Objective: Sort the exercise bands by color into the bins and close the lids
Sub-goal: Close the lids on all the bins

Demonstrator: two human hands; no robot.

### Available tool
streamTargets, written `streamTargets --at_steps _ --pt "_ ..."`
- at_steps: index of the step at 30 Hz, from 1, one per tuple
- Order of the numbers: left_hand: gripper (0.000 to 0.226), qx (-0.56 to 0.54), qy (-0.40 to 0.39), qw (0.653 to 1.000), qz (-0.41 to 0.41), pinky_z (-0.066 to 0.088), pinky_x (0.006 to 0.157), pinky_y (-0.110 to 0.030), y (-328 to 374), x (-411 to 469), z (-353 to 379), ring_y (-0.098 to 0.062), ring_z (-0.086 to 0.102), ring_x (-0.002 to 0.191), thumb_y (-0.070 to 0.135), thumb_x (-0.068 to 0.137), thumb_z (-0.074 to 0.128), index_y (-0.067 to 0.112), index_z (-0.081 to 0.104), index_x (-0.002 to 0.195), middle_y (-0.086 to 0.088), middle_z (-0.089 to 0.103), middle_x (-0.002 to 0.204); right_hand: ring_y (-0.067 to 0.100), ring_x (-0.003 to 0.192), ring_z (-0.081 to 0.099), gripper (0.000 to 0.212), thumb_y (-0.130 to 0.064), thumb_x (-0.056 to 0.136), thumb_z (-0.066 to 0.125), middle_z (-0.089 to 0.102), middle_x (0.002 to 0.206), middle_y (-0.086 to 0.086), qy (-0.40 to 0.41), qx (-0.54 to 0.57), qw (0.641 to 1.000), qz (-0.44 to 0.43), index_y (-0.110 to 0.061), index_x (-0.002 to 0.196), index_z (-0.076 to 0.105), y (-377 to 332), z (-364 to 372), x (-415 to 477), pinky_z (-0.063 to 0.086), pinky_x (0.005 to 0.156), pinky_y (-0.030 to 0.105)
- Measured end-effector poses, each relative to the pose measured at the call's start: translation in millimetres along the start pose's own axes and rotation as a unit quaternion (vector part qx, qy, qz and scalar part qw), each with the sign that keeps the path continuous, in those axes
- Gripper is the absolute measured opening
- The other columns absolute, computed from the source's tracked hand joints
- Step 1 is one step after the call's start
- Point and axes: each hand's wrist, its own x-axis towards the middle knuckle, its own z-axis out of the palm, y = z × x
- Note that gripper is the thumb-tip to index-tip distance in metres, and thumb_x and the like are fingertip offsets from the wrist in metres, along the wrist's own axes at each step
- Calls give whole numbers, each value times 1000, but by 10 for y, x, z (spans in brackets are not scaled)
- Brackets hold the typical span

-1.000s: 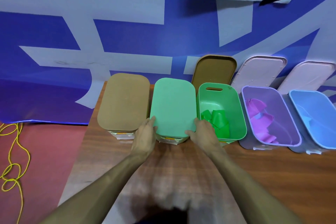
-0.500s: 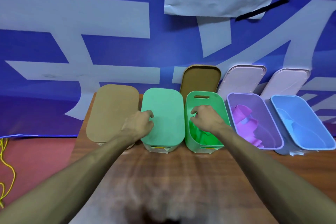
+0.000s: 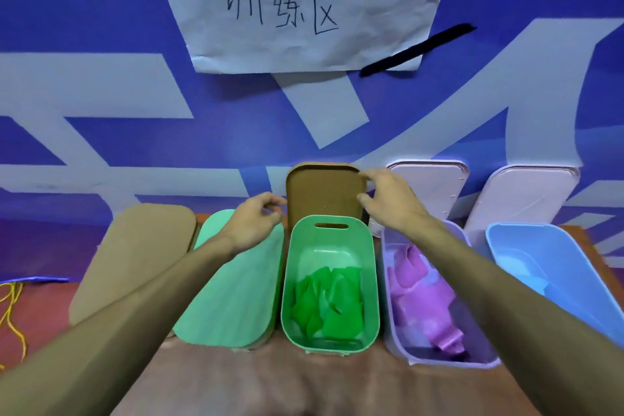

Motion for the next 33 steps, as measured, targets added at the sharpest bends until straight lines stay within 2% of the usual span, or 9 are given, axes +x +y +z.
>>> streamTargets --at_steps 4,8,13,18,23,24,28,31,33 --pt "21 -98 35 993 -56 48 80 -25 120 55 220 -18 61 99 14 94 52 18 60 112 -1 62 102 25 126 44 48 -19 88 56 48 134 8 9 51 998 -32 -15 135 45 201 103 286 36 104 34" --pt "19 -196 76 973 -98 51 81 -33 73 -20 288 -23 66 96 7 92 52 17 62 105 -6 69 97 28 125 43 54 -27 94 53 41 138 11 25 97 995 -14 -12 141 33 189 328 366 39 103 41" --pt "16 -210 90 966 -118 50 79 -32 4 -165 331 -23 68 90 10 92 54 12 64 105 -6 71 94 29 102 54 36 -30 98 46 47 114 9 46 104 993 -40 -16 130 54 243 425 359 46 92 41" --pt "16 -240 74 961 -117 50 79 -32 66 -259 347 -22 68 83 9 93 52 10 64 104 -5 70 92 33 88 61 20 -21 94 55 71 93 15 60 111 991 -45 -16 105 71 298 405 207 49 81 37" --pt "20 -298 59 941 -147 50 74 -34 76 -352 429 -25 68 78 21 97 45 12 63 101 -16 66 102 20 96 65 18 -7 84 66 74 100 6 131 180 972 -81 -7 100 75 348 317 -274 34 89 5" --pt "22 -318 47 933 -164 51 72 -35 81 -375 450 -25 68 77 27 98 45 12 61 103 -16 65 101 18 97 65 18 -7 83 68 74 102 6 151 181 969 -80 -8 100 75 366 336 -374 32 91 4" --pt "34 -414 16 884 -219 57 56 -29 81 -490 495 -23 68 66 40 94 52 8 58 103 -12 65 89 7 102 61 21 -11 82 71 70 112 2 165 200 965 -44 -15 102 75 404 528 -809 36 97 7" --pt "23 -400 30 894 -202 50 45 -21 -10 -627 515 -14 62 48 18 88 65 1 59 103 -11 64 78 6 100 63 19 -13 81 73 68 108 -4 159 256 953 5 -15 100 75 318 725 -1159 46 95 19" --pt "33 -401 41 890 -211 46 41 -19 -133 -714 553 -11 56 40 6 84 69 2 53 113 -12 63 73 5 96 64 13 -14 81 73 67 101 -9 168 287 942 49 -15 93 76 224 848 -1337 52 89 28"
